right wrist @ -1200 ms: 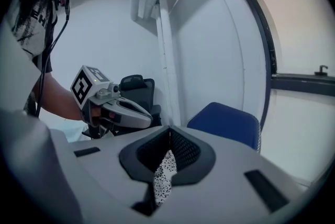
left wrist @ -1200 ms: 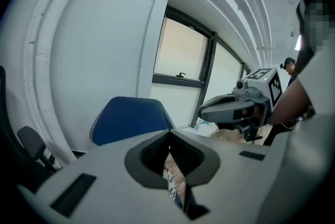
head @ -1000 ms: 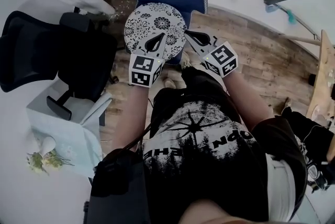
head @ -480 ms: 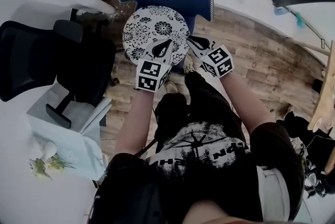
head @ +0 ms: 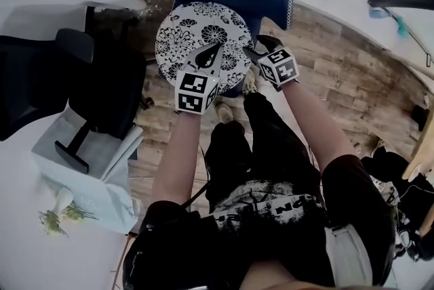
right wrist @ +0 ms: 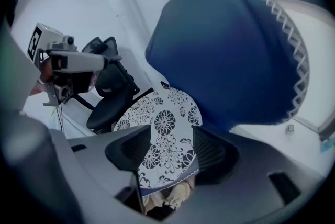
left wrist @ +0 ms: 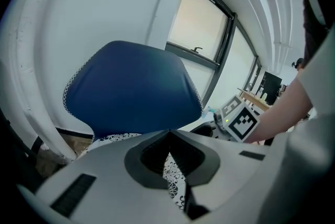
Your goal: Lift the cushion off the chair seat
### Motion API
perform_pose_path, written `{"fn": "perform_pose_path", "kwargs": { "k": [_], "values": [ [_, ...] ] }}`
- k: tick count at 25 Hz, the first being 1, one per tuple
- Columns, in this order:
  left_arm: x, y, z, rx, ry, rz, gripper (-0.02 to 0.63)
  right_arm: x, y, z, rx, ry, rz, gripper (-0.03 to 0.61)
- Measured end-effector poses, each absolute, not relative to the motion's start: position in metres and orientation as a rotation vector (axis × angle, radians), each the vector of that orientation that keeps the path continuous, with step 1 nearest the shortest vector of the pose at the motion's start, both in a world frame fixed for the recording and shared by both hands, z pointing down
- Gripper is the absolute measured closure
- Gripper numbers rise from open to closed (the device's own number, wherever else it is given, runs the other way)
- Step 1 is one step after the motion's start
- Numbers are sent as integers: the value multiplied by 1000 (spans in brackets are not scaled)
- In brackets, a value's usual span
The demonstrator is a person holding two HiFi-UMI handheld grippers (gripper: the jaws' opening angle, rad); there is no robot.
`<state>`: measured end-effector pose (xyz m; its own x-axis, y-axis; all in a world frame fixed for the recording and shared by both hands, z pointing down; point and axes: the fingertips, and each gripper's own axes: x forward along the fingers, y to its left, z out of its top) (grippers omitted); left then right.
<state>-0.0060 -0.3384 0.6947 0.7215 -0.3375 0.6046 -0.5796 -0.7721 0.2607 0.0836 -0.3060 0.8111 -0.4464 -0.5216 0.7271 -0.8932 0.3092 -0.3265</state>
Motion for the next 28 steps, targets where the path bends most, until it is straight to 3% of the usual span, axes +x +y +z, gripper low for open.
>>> {"fn": "perform_pose_path", "kwargs": {
  "k": [9, 18, 19, 23, 28],
  "values": [
    [-10, -322, 742, 2443, -651, 794, 601, 96, -319, 906, 1269, -1957, 1093, 322],
    [-14, -321, 765, 2419, -644, 803, 601, 88, -327, 935, 1196, -1942, 1119, 325],
    [-14, -322, 765, 2419, -647, 801, 601, 87, -327, 935, 1188, -1943, 1121, 336],
    [-14, -327, 766, 2413, -660, 795, 601, 85, -329, 935, 1175, -1937, 1104, 508],
    [-15, -335, 763, 2398, -681, 771, 601, 80, -328, 926, 1163, -1968, 1095, 545]
  ]
}}
